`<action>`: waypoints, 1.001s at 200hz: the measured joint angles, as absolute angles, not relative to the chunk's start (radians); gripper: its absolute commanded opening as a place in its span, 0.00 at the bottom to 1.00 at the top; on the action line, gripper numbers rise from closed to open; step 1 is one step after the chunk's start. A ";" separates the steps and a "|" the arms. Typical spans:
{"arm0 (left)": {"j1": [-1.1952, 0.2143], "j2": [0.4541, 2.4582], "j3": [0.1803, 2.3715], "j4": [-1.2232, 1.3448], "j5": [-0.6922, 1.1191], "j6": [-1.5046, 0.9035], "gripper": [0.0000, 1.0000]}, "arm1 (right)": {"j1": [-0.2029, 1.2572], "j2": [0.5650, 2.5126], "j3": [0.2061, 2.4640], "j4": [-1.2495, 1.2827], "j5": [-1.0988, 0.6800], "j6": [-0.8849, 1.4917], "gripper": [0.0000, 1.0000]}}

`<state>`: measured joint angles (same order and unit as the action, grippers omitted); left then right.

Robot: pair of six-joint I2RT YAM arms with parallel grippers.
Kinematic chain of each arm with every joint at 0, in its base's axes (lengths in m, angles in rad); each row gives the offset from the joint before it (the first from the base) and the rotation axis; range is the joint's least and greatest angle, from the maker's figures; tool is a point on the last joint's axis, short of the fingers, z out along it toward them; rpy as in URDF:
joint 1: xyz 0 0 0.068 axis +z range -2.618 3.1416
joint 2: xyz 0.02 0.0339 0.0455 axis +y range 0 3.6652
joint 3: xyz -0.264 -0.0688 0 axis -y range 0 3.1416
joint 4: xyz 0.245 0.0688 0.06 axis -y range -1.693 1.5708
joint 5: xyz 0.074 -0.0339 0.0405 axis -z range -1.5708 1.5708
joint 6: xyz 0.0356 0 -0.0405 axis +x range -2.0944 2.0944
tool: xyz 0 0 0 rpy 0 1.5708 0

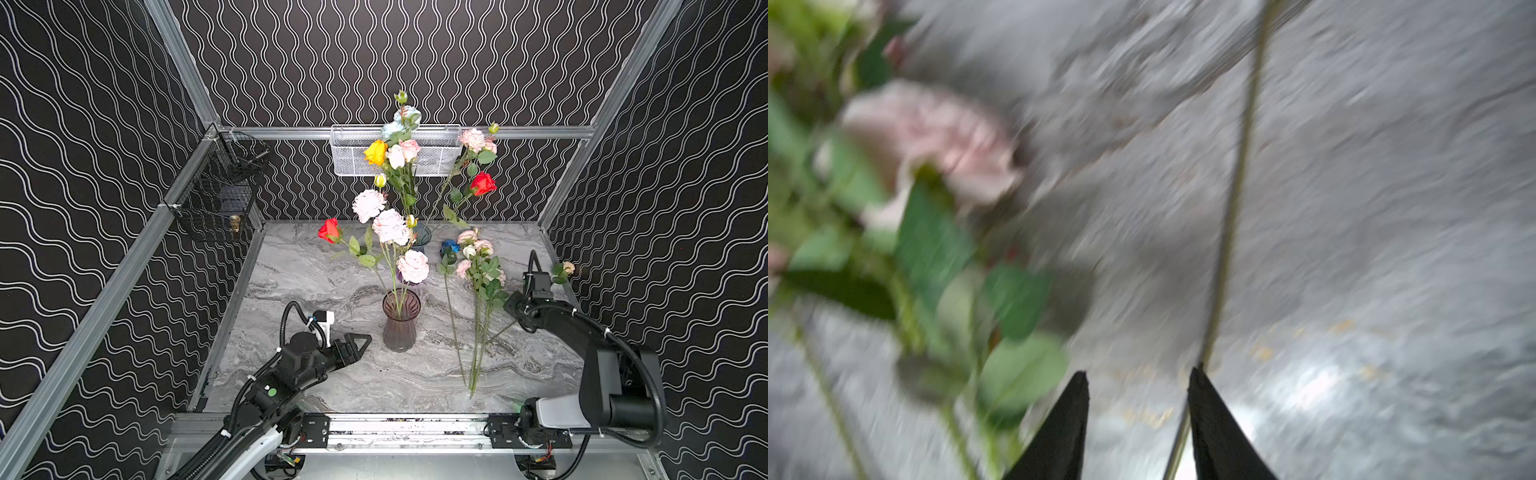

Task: Arrange flowers in a vase
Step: Pick up the flower from the middle-right of the table.

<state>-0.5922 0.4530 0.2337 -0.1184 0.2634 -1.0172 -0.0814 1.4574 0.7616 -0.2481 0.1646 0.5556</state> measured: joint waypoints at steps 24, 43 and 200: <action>-0.592 0.482 0.223 -0.088 0.273 -1.017 0.91 | -0.115 1.567 0.888 -0.261 0.246 0.556 0.44; -0.592 0.490 0.223 -0.072 0.276 -1.013 0.91 | -0.149 1.692 1.005 -0.310 0.281 0.542 0.42; -0.592 0.556 0.243 0.026 0.319 -0.958 0.92 | -0.199 1.791 1.023 -0.324 0.191 0.445 0.00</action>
<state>-0.5922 0.5560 0.2432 0.0261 0.3195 -0.9577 -0.1989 1.7912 1.0225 -0.3237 0.1909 0.4450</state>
